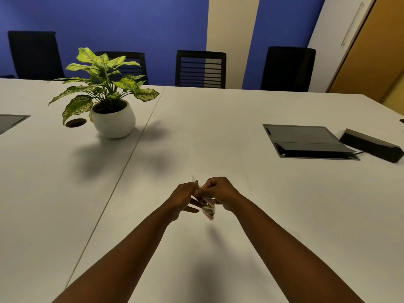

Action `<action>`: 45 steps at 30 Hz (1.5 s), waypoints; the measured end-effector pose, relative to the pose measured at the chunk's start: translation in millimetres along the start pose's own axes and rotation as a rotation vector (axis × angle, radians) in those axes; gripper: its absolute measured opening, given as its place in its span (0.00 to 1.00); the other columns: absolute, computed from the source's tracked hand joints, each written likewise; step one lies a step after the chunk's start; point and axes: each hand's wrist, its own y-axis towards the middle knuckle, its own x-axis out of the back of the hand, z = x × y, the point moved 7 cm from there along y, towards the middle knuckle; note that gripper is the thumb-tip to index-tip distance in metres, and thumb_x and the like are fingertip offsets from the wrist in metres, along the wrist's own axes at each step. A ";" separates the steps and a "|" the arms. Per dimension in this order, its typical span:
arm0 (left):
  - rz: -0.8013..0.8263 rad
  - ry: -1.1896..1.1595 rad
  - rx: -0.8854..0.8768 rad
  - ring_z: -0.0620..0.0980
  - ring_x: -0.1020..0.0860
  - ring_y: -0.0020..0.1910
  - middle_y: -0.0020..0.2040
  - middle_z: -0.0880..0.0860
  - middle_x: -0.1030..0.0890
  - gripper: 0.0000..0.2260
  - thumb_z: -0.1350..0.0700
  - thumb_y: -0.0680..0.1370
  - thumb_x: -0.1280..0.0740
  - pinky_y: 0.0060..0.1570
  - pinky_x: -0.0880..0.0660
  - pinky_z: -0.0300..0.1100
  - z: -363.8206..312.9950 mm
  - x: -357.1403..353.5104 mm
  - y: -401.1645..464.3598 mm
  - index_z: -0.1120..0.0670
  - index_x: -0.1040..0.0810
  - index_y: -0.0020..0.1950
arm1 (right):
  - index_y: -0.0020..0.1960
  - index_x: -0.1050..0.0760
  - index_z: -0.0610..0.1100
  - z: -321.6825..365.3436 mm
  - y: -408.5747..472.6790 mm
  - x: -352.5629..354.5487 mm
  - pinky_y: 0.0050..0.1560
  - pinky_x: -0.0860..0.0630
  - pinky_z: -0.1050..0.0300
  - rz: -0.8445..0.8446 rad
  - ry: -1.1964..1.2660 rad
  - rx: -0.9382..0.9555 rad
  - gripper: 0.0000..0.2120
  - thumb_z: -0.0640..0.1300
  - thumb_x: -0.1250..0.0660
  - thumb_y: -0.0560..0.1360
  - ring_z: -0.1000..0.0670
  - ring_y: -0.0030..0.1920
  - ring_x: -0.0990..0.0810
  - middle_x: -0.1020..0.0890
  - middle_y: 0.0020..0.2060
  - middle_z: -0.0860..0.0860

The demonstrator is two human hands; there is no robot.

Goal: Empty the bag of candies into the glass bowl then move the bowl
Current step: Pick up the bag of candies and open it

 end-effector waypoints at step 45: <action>-0.097 0.530 0.051 0.49 0.23 0.31 0.28 0.52 0.23 0.12 0.54 0.75 0.37 0.40 0.29 0.42 0.0 -9.8 55.4 0.56 0.25 0.31 | 0.48 0.19 0.39 -30.7 24.0 73.2 0.36 0.20 0.63 0.012 -0.050 -0.013 0.07 0.42 0.29 0.71 0.53 0.36 0.19 0.18 0.36 0.47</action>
